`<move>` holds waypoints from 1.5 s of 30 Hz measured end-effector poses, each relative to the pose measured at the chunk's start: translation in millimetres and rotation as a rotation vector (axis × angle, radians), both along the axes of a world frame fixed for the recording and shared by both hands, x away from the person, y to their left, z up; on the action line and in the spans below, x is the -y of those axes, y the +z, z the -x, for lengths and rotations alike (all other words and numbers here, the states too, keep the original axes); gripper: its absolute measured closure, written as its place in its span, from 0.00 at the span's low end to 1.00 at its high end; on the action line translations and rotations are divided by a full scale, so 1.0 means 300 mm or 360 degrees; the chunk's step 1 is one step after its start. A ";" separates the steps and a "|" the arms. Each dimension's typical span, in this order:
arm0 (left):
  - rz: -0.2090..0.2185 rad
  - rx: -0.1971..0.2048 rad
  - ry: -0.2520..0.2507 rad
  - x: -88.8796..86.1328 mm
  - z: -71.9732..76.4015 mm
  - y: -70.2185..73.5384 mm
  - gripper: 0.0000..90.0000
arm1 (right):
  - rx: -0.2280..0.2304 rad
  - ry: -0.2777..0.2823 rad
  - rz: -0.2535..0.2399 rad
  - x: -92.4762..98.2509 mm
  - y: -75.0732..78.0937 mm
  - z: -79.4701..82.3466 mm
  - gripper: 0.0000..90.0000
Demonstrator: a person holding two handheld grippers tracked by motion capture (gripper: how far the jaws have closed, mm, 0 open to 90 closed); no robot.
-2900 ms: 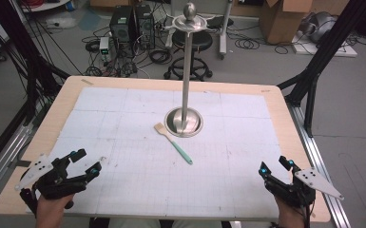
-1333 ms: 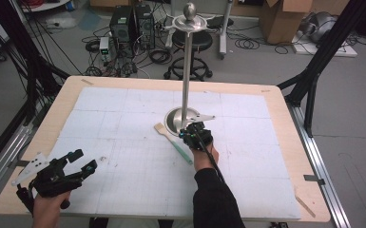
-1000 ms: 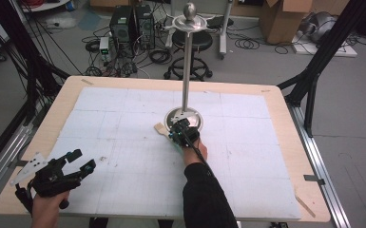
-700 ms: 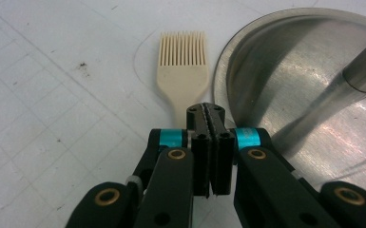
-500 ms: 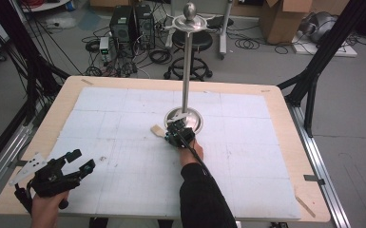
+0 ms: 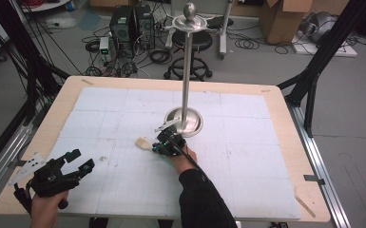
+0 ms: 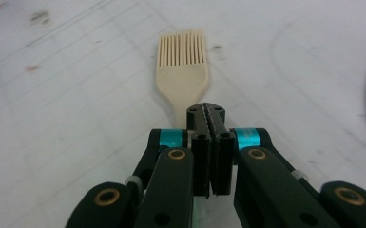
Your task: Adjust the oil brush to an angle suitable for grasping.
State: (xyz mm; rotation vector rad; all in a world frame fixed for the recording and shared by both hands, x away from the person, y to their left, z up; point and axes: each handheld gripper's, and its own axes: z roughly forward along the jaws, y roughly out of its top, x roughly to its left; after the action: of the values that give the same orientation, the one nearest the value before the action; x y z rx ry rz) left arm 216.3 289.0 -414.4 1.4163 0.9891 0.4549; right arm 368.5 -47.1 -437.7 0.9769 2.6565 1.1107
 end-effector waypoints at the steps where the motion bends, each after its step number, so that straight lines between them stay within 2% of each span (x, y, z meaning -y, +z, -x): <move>1: 0.0002 -0.0002 0.0000 0.000 -0.001 -0.001 0.25 | -0.0004 0.0036 -0.0007 -0.008 -0.001 0.007 0.99; 5: -0.0007 0.0001 -0.0007 0.000 -0.002 -0.001 0.25 | -0.0024 0.0141 -0.0028 -0.032 -0.003 0.033 0.99; 10: -0.0007 0.0001 -0.0006 0.000 -0.002 -0.002 0.25 | -0.0098 0.0275 -0.0070 -0.060 -0.007 0.073 0.99; 12: -0.0009 0.0000 -0.0009 0.001 -0.002 -0.002 0.25 | -0.0108 0.0335 -0.0072 -0.071 -0.007 0.093 0.99; 14: -0.0007 -0.0001 -0.0008 0.002 -0.002 -0.002 0.25 | -0.0083 0.0354 -0.0075 -0.071 -0.002 0.114 0.99; 17: -0.0010 -0.0001 -0.0008 0.002 -0.003 -0.003 0.25 | -0.0031 0.0305 -0.0147 -0.031 0.018 0.153 0.99; 21: -0.0025 -0.0005 -0.0017 0.007 -0.005 -0.004 0.25 | 0.0054 0.0264 -0.0178 0.041 0.039 0.214 0.99; 23: -0.0026 -0.0005 -0.0021 0.011 -0.006 -0.005 0.25 | 0.0066 0.0253 -0.0195 0.075 0.041 0.250 0.99; 24: -0.0026 -0.0005 -0.0021 0.011 -0.006 -0.005 0.25 | 0.0066 0.0253 -0.0195 0.075 0.041 0.250 0.99; 25: -0.0031 -0.0006 -0.0025 0.015 -0.008 -0.006 0.25 | 0.0050 0.0257 -0.0191 0.104 0.038 0.284 0.97; 27: -0.0037 -0.0008 -0.0028 0.019 -0.009 -0.007 0.25 | 0.0035 0.0290 -0.0227 0.129 0.030 0.308 0.97; 29: -0.0044 -0.0012 -0.0029 0.023 -0.010 -0.008 0.25 | 0.0017 0.0298 -0.0196 0.145 0.019 0.333 0.97; 31: -0.0048 -0.0015 -0.0028 0.028 -0.011 -0.010 0.25 | -0.0001 0.0311 -0.0204 0.152 0.007 0.351 0.99; 36: -0.0060 -0.0017 -0.0027 0.029 -0.009 -0.011 0.25 | -0.0032 0.0305 -0.0133 0.144 -0.025 0.366 0.99; 38: -0.0057 -0.0016 -0.0028 0.028 -0.009 -0.011 0.25 | -0.0026 0.0305 -0.0136 0.143 -0.026 0.363 0.99; 45: -0.0054 -0.0017 -0.0023 0.024 -0.009 -0.011 0.25 | 0.0001 0.0191 -0.0113 0.170 -0.024 0.330 0.99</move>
State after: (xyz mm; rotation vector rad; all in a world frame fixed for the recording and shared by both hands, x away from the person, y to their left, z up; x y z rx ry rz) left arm 218.9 281.9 -417.8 1.4566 0.9833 0.4554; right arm 269.3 -98.2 -444.9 0.8369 2.7241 1.2366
